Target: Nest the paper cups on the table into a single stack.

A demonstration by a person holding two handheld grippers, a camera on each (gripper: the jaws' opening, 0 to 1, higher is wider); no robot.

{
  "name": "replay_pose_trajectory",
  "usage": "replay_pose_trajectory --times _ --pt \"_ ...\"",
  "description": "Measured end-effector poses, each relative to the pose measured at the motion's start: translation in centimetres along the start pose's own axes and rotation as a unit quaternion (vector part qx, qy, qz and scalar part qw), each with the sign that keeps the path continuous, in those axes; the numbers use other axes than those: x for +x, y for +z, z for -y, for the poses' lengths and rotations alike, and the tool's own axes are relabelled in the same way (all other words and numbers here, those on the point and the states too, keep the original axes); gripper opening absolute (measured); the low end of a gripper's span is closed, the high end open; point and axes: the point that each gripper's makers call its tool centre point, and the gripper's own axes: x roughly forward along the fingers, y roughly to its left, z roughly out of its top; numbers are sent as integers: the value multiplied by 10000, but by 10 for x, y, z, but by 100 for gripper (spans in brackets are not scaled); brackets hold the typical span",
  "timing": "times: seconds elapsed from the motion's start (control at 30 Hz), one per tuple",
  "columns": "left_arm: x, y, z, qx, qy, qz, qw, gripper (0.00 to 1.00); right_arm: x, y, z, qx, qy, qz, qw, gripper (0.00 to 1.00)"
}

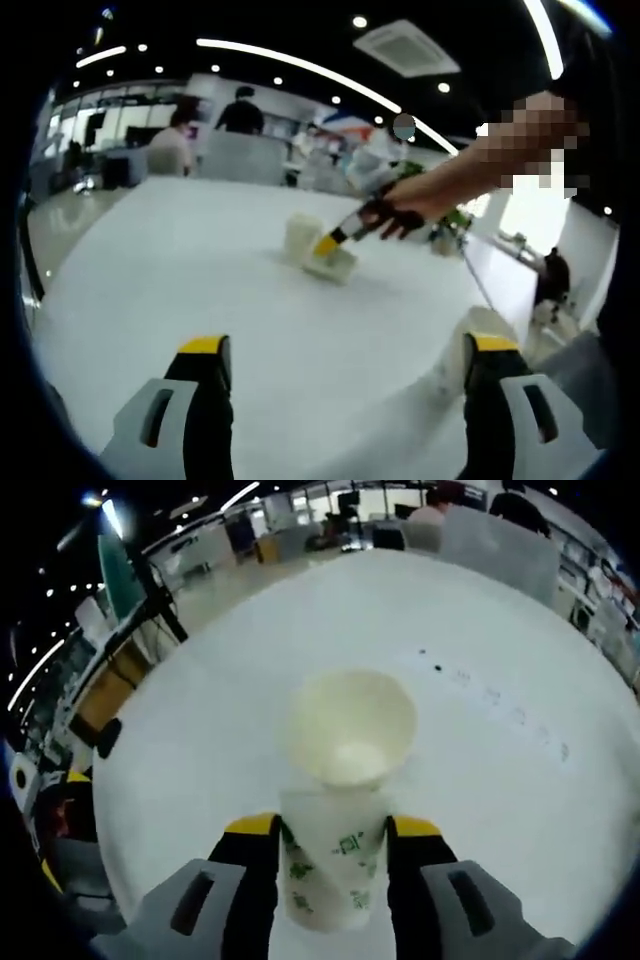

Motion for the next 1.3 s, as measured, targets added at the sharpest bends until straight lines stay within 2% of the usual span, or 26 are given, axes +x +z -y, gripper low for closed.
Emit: replay_pose_trajectory --times 0.23,0.57,0.83,1.3 --pt "0 -1 1 -5 -7 -17 10000 95 10 -3 2 35 25 -93 9999 41" --pt "0 3 -1 12 -10 -10 10000 95 11 -1 6 -65 -4 -50 10000 38" --pt "4 3 5 55 -70 -32 10000 95 0 -8 4 -24 38 5 10000 38" --pt "2 11 11 149 -127 -2 9998 95 -33 -10 5 29 -49 364 9993 37"
